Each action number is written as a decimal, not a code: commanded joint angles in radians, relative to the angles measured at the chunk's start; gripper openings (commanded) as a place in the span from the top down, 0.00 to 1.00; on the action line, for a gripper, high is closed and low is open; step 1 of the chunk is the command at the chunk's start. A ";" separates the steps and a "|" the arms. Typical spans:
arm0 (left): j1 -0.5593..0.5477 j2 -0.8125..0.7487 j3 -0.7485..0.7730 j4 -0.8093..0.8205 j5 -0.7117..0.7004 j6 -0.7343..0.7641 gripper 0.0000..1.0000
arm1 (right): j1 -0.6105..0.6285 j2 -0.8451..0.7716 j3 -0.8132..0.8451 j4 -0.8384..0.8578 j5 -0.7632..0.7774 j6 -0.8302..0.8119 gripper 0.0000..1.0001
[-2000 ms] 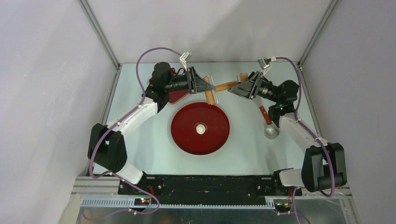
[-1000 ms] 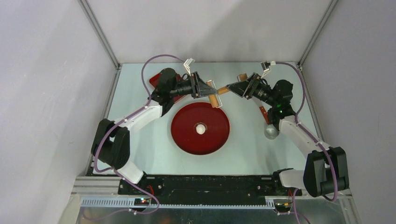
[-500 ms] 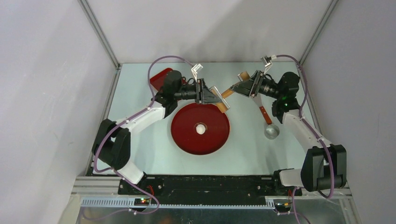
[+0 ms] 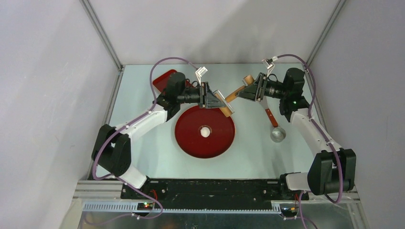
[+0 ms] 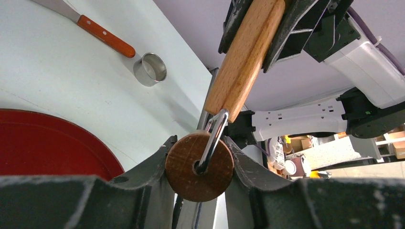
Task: Roll out the dumpling wrappers from the dough
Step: Pick up the rolling pin from the center of the board, then flatten out the dough on the work surface.
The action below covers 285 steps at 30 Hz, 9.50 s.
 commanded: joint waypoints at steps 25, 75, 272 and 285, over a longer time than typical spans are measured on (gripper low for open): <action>0.202 -0.126 0.114 -0.045 0.077 0.101 0.00 | 0.043 -0.021 0.068 -0.136 0.132 -0.226 1.00; 0.253 0.311 0.115 -0.746 -0.861 0.898 0.40 | 0.625 0.302 0.319 -0.581 0.764 -1.000 1.00; 0.243 0.410 0.219 -0.857 -0.826 0.874 1.00 | 0.605 0.681 0.582 -0.895 0.721 -1.100 1.00; 0.243 0.411 0.218 -0.857 -0.824 0.873 1.00 | 0.607 0.642 0.509 -0.902 0.683 -1.107 1.00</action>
